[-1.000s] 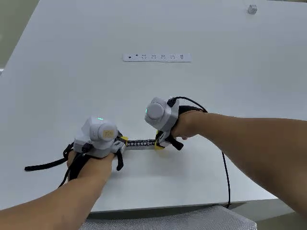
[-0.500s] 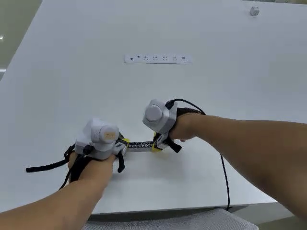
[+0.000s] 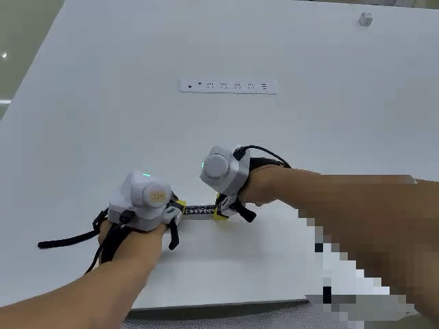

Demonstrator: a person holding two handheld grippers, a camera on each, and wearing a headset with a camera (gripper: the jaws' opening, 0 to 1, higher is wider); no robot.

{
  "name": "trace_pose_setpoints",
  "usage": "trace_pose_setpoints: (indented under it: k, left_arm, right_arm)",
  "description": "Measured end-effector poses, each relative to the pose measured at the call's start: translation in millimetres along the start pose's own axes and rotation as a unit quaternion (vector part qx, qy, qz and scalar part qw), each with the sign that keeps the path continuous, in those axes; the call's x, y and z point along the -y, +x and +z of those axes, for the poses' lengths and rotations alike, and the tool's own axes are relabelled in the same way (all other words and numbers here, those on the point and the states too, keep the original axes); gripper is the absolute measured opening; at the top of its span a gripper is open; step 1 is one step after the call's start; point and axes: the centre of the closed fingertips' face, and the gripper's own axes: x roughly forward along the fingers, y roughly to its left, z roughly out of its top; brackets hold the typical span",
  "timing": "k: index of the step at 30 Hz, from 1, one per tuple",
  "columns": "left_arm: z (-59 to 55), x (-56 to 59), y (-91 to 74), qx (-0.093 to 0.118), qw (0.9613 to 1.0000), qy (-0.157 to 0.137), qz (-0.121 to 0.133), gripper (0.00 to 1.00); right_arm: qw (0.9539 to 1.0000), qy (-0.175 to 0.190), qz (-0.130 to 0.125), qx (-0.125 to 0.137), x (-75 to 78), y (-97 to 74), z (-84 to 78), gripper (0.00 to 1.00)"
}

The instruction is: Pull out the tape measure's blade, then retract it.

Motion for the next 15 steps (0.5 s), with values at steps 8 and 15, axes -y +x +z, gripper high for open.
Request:
trace_pose_setpoints:
  k: [8,15]
  left_arm:
    - [-0.1,-0.1,0.2,0.001,1.0000,-0.001,0.000,0.63]
    - [-0.4,-0.2,-0.1,0.000,1.0000,-0.001,0.001,0.63]
  right_arm:
    - [1.0000,-0.003,0.003,0.001,-1.3,1.5,4.0,0.15]
    - [1.0000,-0.003,0.002,0.004,-2.4,3.2,7.9,0.15]
